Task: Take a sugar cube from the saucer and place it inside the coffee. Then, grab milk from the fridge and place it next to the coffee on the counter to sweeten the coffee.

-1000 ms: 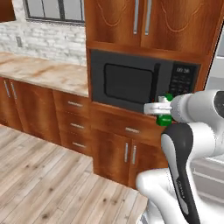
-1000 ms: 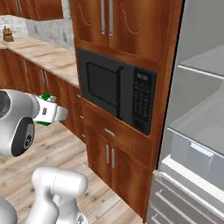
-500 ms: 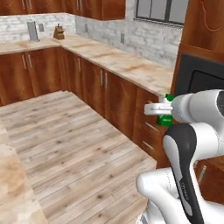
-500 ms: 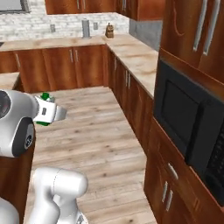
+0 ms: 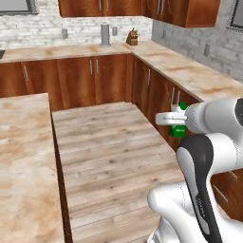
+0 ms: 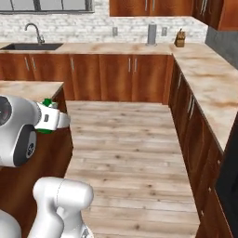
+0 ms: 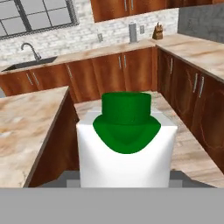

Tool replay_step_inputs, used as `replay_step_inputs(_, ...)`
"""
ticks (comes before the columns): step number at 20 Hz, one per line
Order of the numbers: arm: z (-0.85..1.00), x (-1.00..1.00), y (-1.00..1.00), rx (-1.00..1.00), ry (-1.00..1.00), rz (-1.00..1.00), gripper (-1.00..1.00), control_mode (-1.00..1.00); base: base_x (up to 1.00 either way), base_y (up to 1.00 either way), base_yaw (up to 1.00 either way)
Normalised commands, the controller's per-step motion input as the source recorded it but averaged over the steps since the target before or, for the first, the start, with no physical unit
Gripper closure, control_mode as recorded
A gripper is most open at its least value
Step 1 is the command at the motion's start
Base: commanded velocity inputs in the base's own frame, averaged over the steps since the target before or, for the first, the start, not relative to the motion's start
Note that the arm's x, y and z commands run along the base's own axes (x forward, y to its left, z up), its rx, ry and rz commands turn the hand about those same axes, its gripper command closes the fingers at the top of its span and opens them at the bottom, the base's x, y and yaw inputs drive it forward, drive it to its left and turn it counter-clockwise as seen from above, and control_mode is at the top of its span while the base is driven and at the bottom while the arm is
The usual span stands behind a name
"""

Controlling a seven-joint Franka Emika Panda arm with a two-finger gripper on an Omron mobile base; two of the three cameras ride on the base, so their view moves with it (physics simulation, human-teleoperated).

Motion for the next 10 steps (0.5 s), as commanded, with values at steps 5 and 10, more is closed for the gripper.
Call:
replay_step_inputs(5,0.00,0.00,0.00,0.00,0.00,0.00,1.00,1.00,1.00,-0.38,0.36)
replay_step_inputs(10,0.00,0.00,0.00,0.00,0.00,0.00,1.00,1.00,1.00,-0.52,0.19)
